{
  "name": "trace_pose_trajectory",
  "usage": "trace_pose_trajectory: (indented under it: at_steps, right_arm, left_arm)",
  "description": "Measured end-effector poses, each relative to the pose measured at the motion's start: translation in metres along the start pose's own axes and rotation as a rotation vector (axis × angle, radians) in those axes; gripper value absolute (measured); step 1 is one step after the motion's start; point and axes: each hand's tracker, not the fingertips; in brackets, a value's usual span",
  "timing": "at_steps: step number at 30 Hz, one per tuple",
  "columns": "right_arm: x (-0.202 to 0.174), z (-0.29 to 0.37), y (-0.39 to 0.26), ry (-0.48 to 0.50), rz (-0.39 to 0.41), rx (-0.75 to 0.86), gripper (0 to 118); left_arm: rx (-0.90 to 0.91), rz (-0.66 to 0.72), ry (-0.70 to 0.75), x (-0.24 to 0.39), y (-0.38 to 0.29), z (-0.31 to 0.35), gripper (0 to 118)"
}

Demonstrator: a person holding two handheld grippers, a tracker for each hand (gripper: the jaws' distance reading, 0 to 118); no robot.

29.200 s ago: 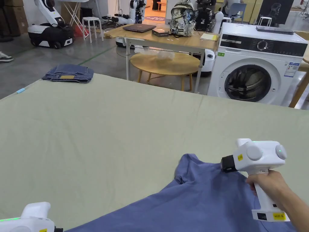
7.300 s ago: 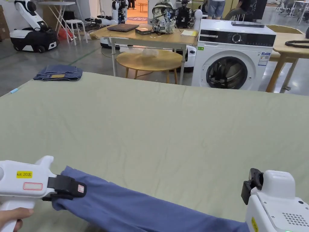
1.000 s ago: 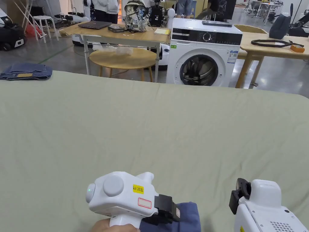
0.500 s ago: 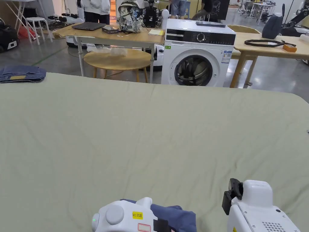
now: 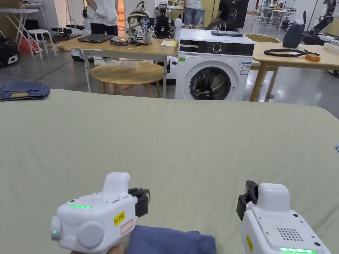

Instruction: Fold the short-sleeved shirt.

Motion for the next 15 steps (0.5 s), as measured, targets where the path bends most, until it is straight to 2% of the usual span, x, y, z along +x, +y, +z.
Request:
trace_pose_trajectory:
  at_steps: [2, 7, 11, 15]
  right_arm:
    - [-0.005, -0.002, 0.006, 0.004, -0.002, 0.020, 0]
    - [-0.016, 0.000, 0.018, 0.000, -0.004, 0.085, 0]
    - [-0.022, 0.004, 0.025, -0.008, -0.004, 0.147, 0]
    - [-0.023, 0.005, 0.033, -0.017, -0.002, 0.186, 0]
  left_arm:
    - [0.139, -0.084, 0.127, -0.001, 0.002, 0.010, 0]
    - [0.397, -0.153, 0.311, -0.012, 0.000, 0.024, 0]
    - [0.493, -0.170, 0.375, -0.013, -0.001, 0.035, 0]
    - [0.500, -0.175, 0.400, -0.019, 0.002, 0.037, 0]
